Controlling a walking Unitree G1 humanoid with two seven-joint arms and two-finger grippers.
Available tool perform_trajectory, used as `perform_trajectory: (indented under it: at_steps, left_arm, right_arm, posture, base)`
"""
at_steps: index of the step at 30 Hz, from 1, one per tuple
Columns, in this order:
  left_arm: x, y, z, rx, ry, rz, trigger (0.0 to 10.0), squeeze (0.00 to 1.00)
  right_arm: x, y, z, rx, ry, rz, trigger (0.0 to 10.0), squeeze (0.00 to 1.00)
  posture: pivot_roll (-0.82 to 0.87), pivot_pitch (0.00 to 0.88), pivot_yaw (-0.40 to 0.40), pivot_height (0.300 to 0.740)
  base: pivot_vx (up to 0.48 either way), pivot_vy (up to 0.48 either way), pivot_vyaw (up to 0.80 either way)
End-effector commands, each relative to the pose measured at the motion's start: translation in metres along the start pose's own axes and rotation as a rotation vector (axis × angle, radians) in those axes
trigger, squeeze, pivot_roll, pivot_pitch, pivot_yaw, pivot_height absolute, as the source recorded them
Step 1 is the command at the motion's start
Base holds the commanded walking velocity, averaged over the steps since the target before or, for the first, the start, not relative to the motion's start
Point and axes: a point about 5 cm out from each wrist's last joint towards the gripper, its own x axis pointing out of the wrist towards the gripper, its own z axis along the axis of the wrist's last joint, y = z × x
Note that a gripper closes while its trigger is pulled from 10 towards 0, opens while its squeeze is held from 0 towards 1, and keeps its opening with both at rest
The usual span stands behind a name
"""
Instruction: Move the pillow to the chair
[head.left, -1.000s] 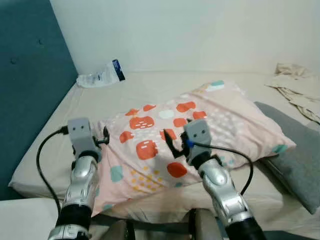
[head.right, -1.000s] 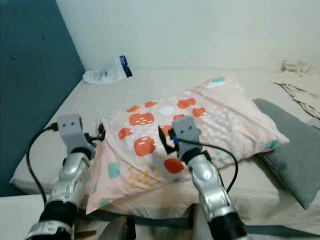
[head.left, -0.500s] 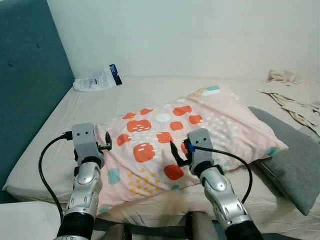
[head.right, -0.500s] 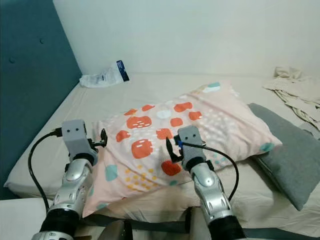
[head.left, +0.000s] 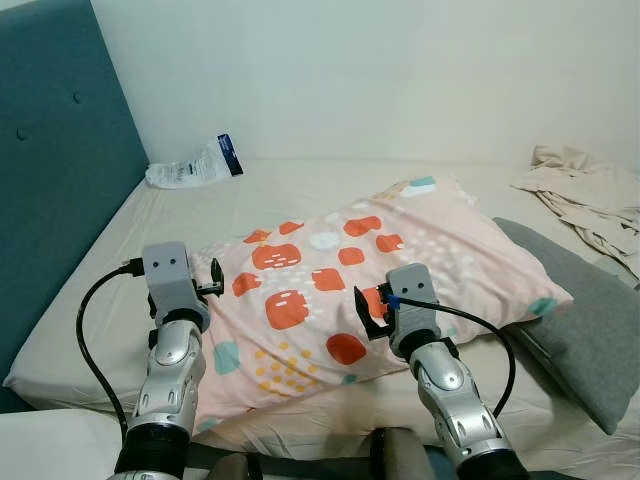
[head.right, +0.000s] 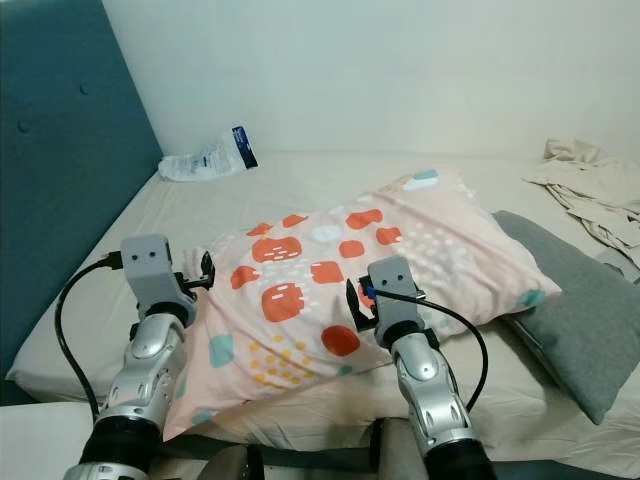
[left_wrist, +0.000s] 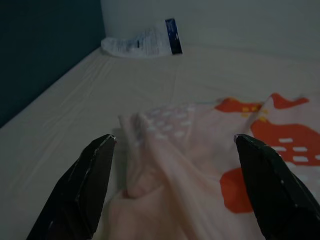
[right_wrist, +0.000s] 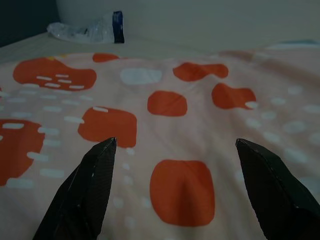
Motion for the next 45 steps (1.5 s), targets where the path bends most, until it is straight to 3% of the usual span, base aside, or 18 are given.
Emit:
perform_trajectory:
  at_steps: [1,4,5,7,13,15,16,18,20,26,41,45]
  left_arm:
    - [0.001,0.000,-0.004,0.005,0.030,0.004,10.0,0.00]
    - [0.000,0.003,-0.011,0.066,0.076,0.026,10.0,0.00]
    - [-0.003,0.011,-0.025,0.131,0.156,0.068,10.0,0.00]
    - [-0.006,0.016,-0.033,0.161,0.193,0.090,10.0,0.00]
    - [-0.006,0.018,-0.026,0.143,0.156,0.104,10.0,0.00]
    - [-0.005,0.020,-0.030,0.198,0.186,0.116,10.0,0.00]
    - [-0.005,0.020,-0.028,0.251,0.176,0.102,10.0,0.00]
    - [-0.005,0.014,-0.021,0.277,0.137,0.064,10.0,0.00]
    - [-0.006,-0.003,-0.013,0.259,0.094,-0.014,10.0,0.00]
    - [-0.009,-0.011,-0.023,0.241,0.152,-0.003,10.0,0.00]
    - [-0.015,0.001,-0.028,0.228,0.191,0.049,10.0,0.00]
    - [-0.011,0.002,-0.024,0.226,0.175,0.062,10.0,0.00]
  right_arm:
    - [-0.001,0.000,-0.008,0.006,0.037,-0.012,10.0,0.00]
    - [-0.001,-0.002,-0.008,0.012,0.047,-0.030,10.0,0.00]
    - [-0.001,-0.005,-0.012,0.007,0.075,-0.050,10.0,0.00]
    - [-0.001,-0.007,-0.015,-0.001,0.097,-0.059,10.0,0.00]
    - [-0.005,-0.013,-0.031,0.044,0.167,-0.084,10.0,0.00]
    - [-0.006,-0.013,-0.037,0.038,0.202,-0.082,10.0,0.00]
    - [-0.007,-0.012,-0.039,0.037,0.211,-0.083,10.0,0.00]
    - [-0.009,-0.012,-0.042,0.028,0.220,-0.088,10.0,0.00]
    - [-0.010,-0.010,-0.043,0.042,0.226,-0.095,10.0,0.00]
    - [-0.004,-0.001,-0.038,0.066,0.208,-0.079,10.0,0.00]
    - [0.003,0.003,-0.036,0.093,0.196,-0.070,10.0,0.00]
    - [0.012,0.005,-0.027,0.084,0.169,-0.040,10.0,0.00]
  posture:
    - [-0.01,0.026,0.006,0.607]
    - [-0.01,0.029,0.005,0.607]
    - [-0.01,0.032,0.001,0.607]
    - [-0.02,0.033,0.002,0.607]
    - [0.00,0.029,-0.010,0.607]
    - [0.00,0.029,-0.010,0.607]
    - [-0.01,0.028,-0.011,0.607]
    - [0.00,0.023,-0.013,0.607]
    - [0.01,0.029,-0.019,0.607]
    - [0.02,0.026,-0.025,0.607]
    - [0.04,0.000,-0.039,0.607]
    - [0.05,0.000,-0.056,0.607]
  base:
    - [0.000,0.000,0.00]
    - [0.000,0.000,0.00]
    - [0.000,0.000,0.00]
    - [0.000,0.000,0.00]
    - [0.000,0.000,0.00]
    - [0.000,0.000,0.00]
    - [0.000,0.000,0.00]
    - [0.000,0.000,0.00]
    - [0.000,0.000,0.00]
    - [0.000,0.000,0.00]
    - [0.000,0.000,0.00]
    - [0.000,0.000,0.00]
